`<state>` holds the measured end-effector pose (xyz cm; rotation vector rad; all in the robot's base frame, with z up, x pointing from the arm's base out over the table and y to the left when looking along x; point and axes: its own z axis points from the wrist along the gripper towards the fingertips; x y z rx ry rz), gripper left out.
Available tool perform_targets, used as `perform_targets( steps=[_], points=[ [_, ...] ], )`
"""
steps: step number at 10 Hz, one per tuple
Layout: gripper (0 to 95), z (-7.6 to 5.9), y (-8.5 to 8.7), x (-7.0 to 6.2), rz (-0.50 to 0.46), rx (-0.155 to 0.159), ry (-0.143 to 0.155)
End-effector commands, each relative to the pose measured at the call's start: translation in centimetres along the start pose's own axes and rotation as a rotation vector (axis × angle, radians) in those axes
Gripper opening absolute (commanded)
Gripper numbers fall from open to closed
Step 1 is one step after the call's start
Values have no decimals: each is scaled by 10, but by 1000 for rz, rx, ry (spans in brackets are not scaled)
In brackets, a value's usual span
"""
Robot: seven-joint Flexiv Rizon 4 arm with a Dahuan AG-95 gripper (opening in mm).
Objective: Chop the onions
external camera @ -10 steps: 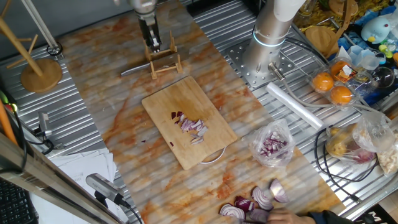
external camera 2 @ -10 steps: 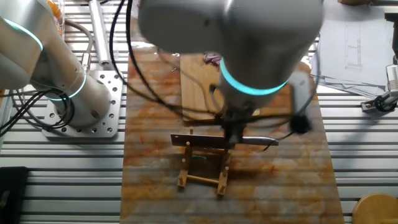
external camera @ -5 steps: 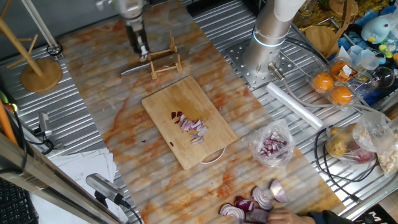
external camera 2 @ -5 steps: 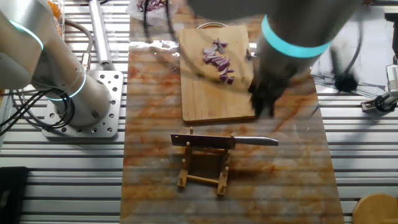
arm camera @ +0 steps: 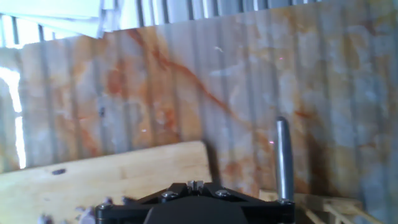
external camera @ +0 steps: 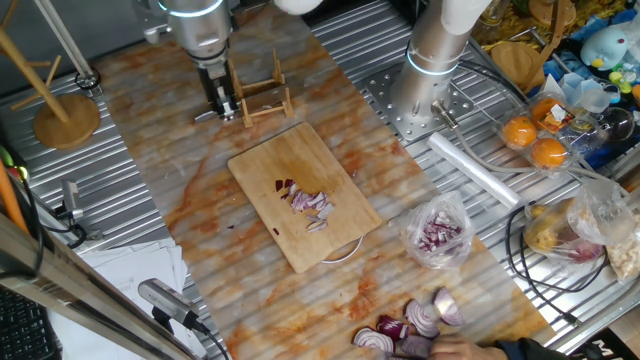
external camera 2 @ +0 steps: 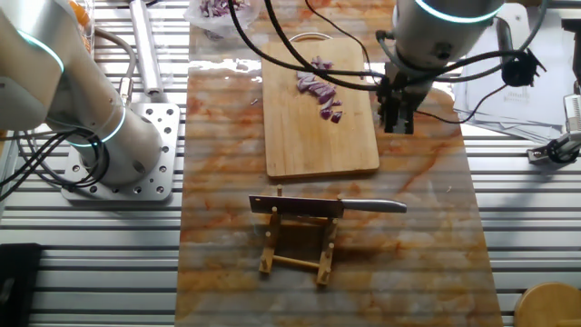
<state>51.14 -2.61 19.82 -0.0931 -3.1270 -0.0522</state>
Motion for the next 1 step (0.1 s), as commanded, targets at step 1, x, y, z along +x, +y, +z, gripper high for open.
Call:
perform_targets(
  steps=[1],
  points=[
    [0, -1, 6, 3, -14, -3, -4]
  ],
)
